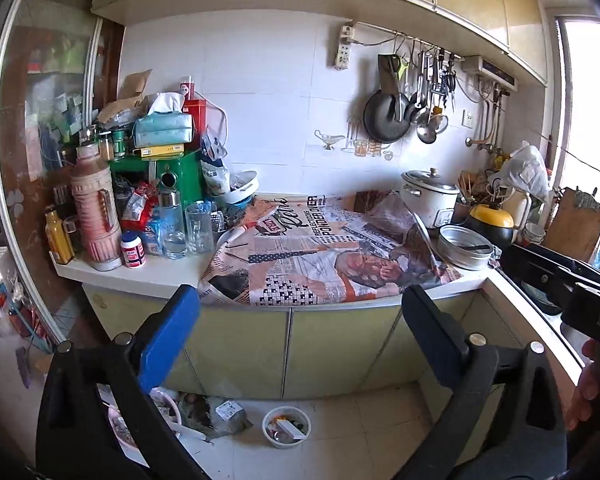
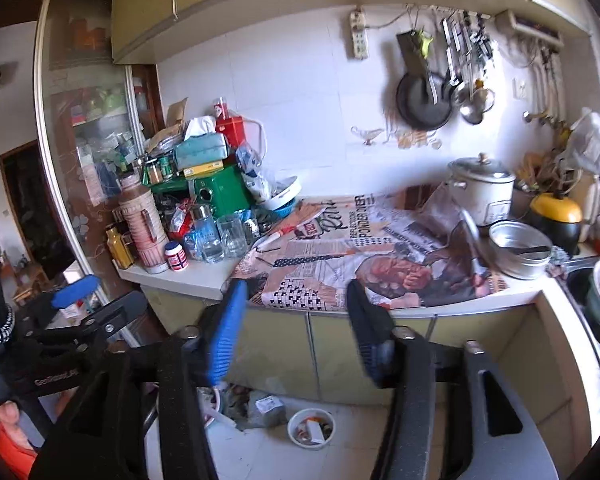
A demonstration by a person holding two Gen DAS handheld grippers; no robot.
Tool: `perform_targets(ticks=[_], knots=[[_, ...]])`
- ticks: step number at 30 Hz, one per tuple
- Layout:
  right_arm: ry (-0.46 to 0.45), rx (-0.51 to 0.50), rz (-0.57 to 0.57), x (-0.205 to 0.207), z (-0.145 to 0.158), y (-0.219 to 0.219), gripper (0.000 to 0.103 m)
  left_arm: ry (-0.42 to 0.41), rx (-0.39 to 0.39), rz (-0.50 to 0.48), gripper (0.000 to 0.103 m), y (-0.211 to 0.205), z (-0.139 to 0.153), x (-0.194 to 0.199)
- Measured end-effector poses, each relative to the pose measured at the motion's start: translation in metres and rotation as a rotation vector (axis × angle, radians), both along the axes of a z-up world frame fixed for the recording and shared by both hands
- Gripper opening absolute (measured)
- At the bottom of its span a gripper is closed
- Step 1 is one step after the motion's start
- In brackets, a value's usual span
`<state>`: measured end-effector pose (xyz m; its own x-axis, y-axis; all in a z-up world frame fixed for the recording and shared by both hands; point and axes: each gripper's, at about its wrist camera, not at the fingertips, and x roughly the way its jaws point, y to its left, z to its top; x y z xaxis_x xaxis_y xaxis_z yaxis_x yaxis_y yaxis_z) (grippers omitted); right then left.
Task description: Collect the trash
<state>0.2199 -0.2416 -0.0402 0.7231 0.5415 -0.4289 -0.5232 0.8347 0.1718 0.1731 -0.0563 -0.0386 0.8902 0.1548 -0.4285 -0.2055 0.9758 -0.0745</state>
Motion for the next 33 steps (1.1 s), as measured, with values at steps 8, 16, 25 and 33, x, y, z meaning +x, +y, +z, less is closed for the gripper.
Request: perform_targets(ticks=[8, 16, 25, 33], knots=[[-0.061, -0.016, -0.106, -0.051, 0.012, -0.003, 0.103, -0.015, 0.003, -0.014, 0.102, 0.005, 0.01, -0.054], [-0.064, -0.027, -0.146, -0.069, 0.015, -0.007, 0.103, -0.045, 0.006, -0.046, 0.102, 0.003, 0.017, -0.071], [-0.07, -0.037, -0.16, -0.075, 0.018, -0.008, 0.103, -0.056, -0.002, -0.068, 0.102, -0.001, 0.019, -0.069], [-0.067, -0.046, -0.16, -0.075, 0.017, -0.005, 0.103, -0.051, -0.008, -0.076, 0.102, 0.0, 0.018, -0.064]])
